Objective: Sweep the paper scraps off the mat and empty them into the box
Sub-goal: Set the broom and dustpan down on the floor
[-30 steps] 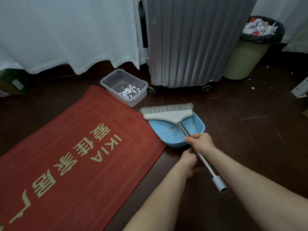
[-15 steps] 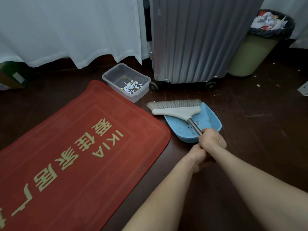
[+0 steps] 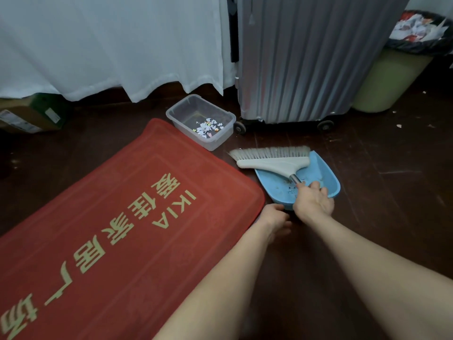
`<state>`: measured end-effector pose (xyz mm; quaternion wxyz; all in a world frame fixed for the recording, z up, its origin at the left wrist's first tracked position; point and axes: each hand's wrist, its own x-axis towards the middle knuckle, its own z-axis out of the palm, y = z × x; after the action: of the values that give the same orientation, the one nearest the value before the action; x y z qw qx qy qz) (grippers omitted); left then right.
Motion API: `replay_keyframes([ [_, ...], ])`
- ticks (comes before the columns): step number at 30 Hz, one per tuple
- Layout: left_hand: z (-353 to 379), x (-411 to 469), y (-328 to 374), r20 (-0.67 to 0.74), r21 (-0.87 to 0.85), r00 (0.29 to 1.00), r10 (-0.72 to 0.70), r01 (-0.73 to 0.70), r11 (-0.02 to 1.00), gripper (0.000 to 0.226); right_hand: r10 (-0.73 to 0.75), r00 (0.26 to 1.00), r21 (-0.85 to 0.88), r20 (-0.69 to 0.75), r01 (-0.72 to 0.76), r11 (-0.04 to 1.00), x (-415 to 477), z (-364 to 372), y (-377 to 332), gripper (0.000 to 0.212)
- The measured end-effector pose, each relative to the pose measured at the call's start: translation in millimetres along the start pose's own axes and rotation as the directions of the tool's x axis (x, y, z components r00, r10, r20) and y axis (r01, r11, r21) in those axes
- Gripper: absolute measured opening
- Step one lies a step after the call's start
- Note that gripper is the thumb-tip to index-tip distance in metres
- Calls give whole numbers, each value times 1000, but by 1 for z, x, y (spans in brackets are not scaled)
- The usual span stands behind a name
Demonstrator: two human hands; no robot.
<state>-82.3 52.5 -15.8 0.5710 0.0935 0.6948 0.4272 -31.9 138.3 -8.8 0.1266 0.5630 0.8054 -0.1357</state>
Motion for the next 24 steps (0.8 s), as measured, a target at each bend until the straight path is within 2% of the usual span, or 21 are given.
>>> replay_keyframes([
  [2,-13,2,4,-124,149,991,42,-23,989,35,-24,1000,20,-1,24,1000,-3,-3,-9,48],
  [5,-39,-2,13,-234,441,964,126,-10,897,41,-82,997,53,4,81,995,-10,-12,-25,51],
  [8,-69,-17,26,-234,715,945,227,9,699,41,-157,988,99,6,155,983,-22,-24,-45,53],
  [10,-89,-29,36,-221,826,936,273,31,563,43,-199,980,124,4,197,973,-31,-33,-59,53],
  [13,-120,-54,52,-214,911,924,318,72,406,42,-266,964,164,-11,264,950,-45,-48,-80,52],
  [17,-171,-100,73,-214,959,911,352,127,253,44,-349,937,176,-32,349,921,-69,-68,-112,54],
  [21,-222,-153,79,-247,959,894,374,170,227,42,-452,891,145,-41,452,880,-100,-86,-152,49],
  [24,-253,-191,70,-317,933,864,390,210,293,41,-538,842,98,-22,538,837,-130,-93,-185,46],
])
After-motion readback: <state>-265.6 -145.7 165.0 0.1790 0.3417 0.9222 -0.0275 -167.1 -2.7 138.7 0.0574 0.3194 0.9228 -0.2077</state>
